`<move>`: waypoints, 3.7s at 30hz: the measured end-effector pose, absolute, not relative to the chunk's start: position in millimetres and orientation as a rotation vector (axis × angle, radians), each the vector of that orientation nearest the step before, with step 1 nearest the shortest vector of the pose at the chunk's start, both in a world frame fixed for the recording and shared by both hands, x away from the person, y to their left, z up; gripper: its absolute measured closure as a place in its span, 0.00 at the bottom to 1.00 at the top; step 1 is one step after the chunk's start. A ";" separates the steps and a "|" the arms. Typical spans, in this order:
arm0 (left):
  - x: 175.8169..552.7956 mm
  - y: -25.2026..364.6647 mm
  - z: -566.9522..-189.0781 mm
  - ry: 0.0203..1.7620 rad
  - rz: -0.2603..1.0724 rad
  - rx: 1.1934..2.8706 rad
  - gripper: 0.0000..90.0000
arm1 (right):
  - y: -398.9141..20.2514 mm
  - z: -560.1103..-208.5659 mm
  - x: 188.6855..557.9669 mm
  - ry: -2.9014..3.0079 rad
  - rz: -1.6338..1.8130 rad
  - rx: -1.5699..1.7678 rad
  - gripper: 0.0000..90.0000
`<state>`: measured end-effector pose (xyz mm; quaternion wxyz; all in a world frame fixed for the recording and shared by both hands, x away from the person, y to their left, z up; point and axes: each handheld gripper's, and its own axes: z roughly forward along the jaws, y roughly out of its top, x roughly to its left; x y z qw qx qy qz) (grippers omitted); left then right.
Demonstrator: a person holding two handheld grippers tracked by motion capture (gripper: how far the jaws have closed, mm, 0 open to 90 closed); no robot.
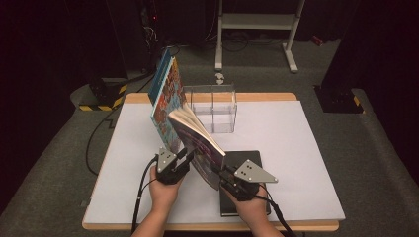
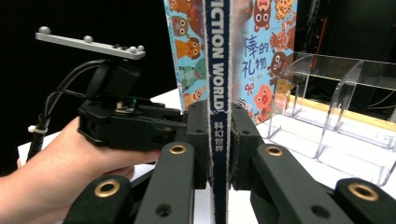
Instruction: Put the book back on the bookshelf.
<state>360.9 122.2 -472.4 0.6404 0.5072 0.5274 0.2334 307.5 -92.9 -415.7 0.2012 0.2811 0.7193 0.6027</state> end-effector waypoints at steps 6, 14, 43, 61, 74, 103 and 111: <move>373.9 111.0 -475.4 1.204 0.518 1.177 0.73 | -92.2 -416.0 310.1 2.010 1.689 0.789 0.91; 386.1 110.4 -479.5 1.228 0.492 1.166 0.73 | -84.4 -416.5 316.1 1.973 1.690 0.769 0.93; 331.6 126.1 -418.6 1.028 0.471 1.154 0.41 | -89.5 -423.9 308.7 1.866 1.661 0.825 0.91; 302.6 100.4 -383.8 0.885 0.331 1.132 0.22 | -88.6 -428.4 306.7 1.870 1.661 0.823 0.89; 303.1 85.2 -384.2 0.886 0.340 1.162 0.19 | -91.7 -439.8 302.1 1.984 1.618 0.779 0.84; 292.6 75.6 -404.4 0.946 0.535 1.198 0.31 | -81.2 -457.4 295.6 2.104 1.606 0.771 0.80; 283.0 77.8 -404.3 0.914 0.572 1.206 0.45 | -84.3 -455.3 291.3 2.127 1.620 0.730 0.75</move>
